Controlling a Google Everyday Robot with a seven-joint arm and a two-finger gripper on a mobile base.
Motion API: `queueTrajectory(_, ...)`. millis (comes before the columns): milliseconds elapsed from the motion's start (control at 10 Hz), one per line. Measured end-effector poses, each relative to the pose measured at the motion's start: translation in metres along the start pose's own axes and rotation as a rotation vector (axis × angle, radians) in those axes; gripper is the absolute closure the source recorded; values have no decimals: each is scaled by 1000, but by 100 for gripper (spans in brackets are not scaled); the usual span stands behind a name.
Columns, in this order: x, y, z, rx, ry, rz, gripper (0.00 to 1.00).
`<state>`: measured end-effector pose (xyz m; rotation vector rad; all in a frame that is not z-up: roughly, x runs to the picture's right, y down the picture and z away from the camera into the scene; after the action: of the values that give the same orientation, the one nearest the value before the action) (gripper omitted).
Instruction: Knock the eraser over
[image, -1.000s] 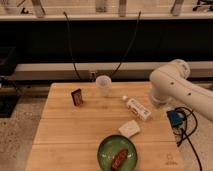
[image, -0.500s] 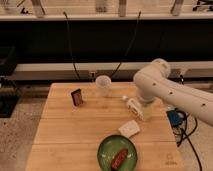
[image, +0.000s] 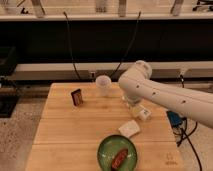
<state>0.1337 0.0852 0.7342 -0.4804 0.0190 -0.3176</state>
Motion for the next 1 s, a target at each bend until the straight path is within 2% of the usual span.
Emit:
queueTrajectory(200, -16, -9, 7, 8, -1, -37, 20)
queueTrajectory(400, -41, -22, 13, 17, -4, -78, 20)
queueTrajectory(600, -52, -28, 19, 23, -5, -109, 20)
queueTrajectory(700, -68, -35, 23, 28, -9, -138, 20)
queueTrajectory(1000, -86, -44, 29, 36, -11, -172, 20)
